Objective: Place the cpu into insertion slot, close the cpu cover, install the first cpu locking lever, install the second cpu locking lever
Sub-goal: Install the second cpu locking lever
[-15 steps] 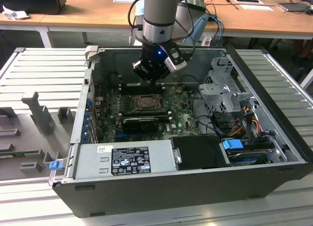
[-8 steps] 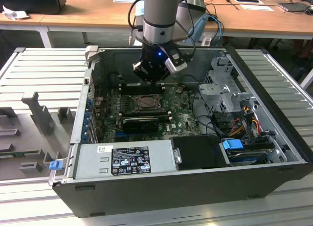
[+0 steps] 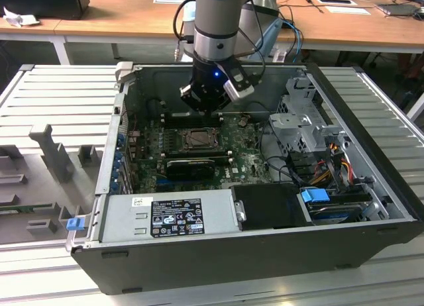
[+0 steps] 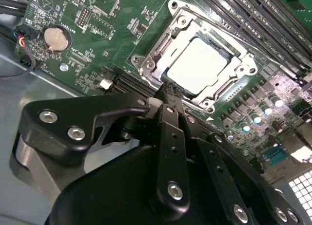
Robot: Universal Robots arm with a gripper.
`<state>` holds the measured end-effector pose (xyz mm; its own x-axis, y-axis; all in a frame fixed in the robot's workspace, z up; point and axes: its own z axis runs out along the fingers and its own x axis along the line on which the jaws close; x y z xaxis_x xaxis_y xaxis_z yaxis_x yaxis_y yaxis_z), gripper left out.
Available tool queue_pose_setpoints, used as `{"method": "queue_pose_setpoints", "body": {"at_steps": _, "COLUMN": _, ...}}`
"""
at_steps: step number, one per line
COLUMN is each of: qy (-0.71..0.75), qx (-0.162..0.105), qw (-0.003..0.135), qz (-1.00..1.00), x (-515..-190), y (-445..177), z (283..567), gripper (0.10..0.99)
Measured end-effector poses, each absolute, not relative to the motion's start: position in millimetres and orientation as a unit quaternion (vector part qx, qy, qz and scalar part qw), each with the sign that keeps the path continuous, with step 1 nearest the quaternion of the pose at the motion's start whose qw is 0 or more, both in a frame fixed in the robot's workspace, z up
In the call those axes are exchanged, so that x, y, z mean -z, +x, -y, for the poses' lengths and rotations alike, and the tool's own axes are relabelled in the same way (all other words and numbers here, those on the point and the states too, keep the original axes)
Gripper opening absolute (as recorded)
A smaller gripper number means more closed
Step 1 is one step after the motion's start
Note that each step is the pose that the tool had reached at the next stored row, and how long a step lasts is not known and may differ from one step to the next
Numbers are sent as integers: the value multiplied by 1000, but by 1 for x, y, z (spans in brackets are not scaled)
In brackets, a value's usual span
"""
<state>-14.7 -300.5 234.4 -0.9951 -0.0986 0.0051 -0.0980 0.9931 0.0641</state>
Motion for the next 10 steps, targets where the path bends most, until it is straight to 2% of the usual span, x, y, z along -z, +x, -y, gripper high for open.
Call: {"method": "queue_pose_setpoints", "body": {"at_steps": 10, "qy": 49, "qx": 32, "qw": 4, "qz": 998, "x": -246, "y": -15, "z": 301, "gripper": 106}}
